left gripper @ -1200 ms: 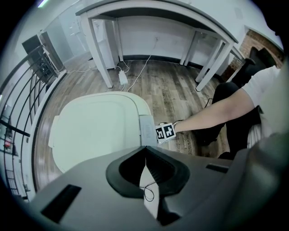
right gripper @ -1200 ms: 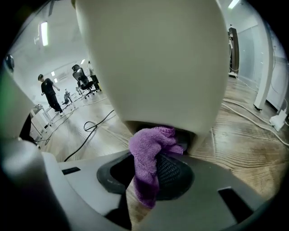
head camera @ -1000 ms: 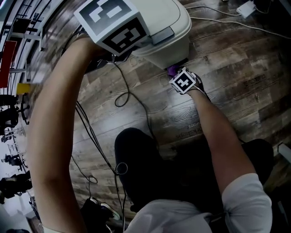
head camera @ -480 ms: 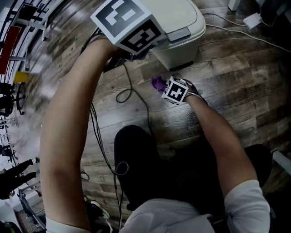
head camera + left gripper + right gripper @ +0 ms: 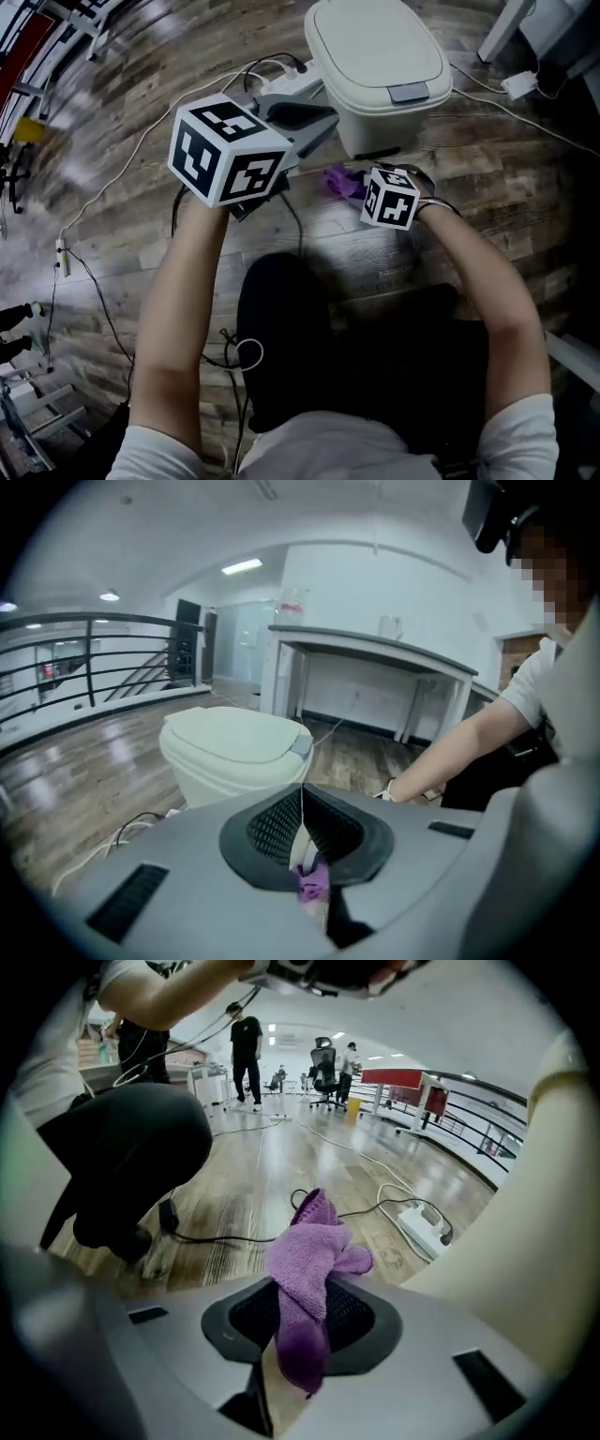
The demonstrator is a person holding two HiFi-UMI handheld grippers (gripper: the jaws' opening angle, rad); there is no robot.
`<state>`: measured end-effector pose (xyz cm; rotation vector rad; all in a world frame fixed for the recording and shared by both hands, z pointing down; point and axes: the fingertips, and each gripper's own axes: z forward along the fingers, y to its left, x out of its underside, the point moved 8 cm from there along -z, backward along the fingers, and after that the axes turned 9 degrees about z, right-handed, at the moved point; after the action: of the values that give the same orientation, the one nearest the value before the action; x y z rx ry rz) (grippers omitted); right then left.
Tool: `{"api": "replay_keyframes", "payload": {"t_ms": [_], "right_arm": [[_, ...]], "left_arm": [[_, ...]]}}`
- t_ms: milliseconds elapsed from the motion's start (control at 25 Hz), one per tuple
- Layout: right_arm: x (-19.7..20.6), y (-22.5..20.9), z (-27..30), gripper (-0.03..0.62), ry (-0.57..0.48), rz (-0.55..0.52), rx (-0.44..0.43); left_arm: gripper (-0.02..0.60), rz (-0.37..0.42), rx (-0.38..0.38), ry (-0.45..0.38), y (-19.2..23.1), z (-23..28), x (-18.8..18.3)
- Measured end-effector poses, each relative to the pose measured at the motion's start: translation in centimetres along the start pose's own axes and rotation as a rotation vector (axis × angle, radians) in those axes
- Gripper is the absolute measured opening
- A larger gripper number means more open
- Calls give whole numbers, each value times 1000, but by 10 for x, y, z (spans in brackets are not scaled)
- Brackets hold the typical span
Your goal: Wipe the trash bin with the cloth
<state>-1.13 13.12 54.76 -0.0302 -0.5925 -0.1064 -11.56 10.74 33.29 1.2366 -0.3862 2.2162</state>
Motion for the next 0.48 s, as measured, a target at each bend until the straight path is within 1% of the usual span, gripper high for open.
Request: {"api": "replay_keyframes", "payload": {"t_ms": [80,160,280,360,480], "right_arm": [[-8,1,-17,110,41,-72,8],[-18,6,-38,110,66,-142,10],[-34,14,-77,110,45,-195,32],[-49,16,-107,110,-3,-195,69],[-71,18,-146,110,-60,-198,128]], "left_arm": [[5,-70,-66,-91,1,-11,21],[5,-159,-118,-181,2,-22,41],[5,-275,-148,-308,1,-33,62],[5,-309,-147,-373,-2,-37,68],[8,-333,-144,-462,-9,-45,68]]}}
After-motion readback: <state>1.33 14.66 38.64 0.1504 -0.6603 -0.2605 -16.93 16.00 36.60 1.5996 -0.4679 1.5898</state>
